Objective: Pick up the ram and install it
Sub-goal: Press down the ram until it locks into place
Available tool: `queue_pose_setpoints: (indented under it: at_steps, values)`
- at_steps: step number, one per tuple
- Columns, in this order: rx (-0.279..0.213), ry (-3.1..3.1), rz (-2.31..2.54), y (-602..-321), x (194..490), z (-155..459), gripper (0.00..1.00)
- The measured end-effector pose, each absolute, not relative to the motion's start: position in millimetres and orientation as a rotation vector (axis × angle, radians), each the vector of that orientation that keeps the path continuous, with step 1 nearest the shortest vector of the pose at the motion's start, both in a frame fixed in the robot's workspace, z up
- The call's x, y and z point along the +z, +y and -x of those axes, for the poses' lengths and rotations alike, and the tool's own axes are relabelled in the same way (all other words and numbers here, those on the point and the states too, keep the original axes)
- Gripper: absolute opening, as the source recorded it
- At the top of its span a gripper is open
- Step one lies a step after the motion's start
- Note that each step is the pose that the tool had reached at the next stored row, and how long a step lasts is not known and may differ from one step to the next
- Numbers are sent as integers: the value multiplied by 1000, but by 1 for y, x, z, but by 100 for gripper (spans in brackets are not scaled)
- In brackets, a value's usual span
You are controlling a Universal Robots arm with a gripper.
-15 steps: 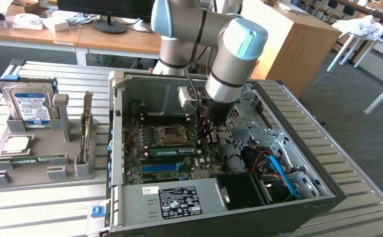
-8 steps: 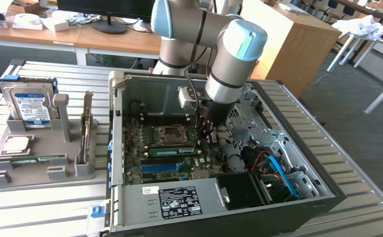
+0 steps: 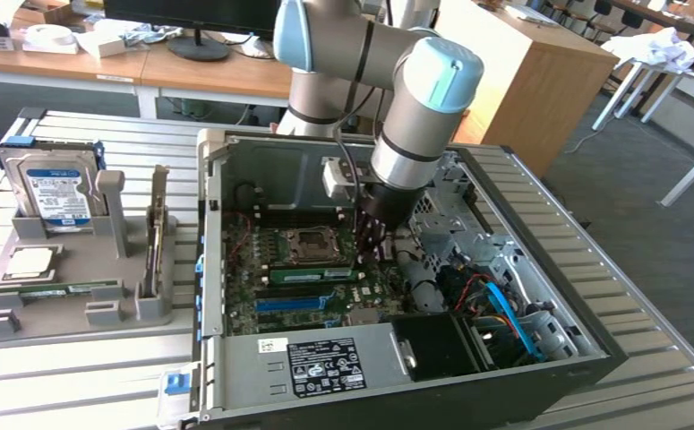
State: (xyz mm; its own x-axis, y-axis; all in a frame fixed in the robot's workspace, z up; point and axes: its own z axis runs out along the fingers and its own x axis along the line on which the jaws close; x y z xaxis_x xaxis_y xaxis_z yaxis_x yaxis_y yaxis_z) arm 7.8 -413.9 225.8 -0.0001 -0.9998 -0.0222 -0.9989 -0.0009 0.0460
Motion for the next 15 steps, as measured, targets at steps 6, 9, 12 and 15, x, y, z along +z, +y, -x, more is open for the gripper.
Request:
queue_pose_setpoints:
  at_steps: [6, 9, 12, 15]
  values:
    - [-75, -2208, -2209, -414, 224, -8, 10]
    - [-75, -2208, -2209, -414, 223, -8, 10]
    - [-75, -2208, -2209, -414, 223, -8, 10]
    - [-75, -2208, -2209, -414, 222, -8, 10]
